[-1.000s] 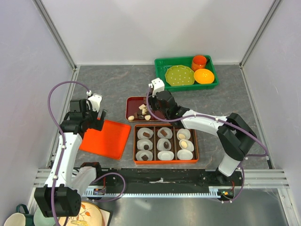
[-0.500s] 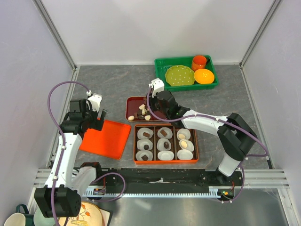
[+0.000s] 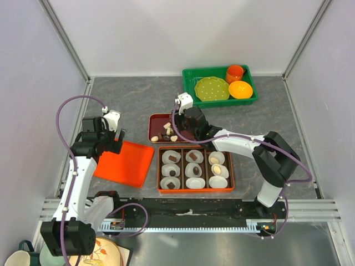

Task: Pack the chocolate

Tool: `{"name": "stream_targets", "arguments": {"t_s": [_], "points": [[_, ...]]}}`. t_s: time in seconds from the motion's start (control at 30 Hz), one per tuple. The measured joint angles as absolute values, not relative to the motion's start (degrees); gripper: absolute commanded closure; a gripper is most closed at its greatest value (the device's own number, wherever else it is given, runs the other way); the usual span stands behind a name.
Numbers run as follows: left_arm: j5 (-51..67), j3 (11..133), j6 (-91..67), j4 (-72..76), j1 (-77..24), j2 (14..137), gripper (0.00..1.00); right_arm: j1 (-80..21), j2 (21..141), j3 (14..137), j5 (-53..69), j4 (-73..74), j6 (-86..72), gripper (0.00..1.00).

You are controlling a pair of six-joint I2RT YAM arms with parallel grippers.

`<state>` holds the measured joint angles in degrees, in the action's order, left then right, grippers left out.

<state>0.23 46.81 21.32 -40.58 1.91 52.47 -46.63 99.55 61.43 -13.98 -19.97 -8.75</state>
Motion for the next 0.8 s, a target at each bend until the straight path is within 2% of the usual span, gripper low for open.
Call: {"name": "stream_targets", "arguments": {"t_s": [0.1,0.33,0.53,0.8], "points": [[0.2,46.8,21.3,-40.6,1.9,52.4,0.03,-46.5,100.4,61.4,-14.2,-20.7,-8.8,0.56],[0.2,46.8,21.3,-40.6,1.9,52.4,0.03,-45.8,101.1,61.5,-14.3,-20.1,-8.7,0.71],[0.2,46.8,21.3,-40.6,1.9,52.4,0.03,-45.8,100.7,61.6,-14.4,-19.4,-8.3,0.71],[0.2,46.8,21.3,-40.6,1.9,52.4,0.03,-45.6,96.5,61.5,-14.8,-14.6,-5.9,0.81]]}}
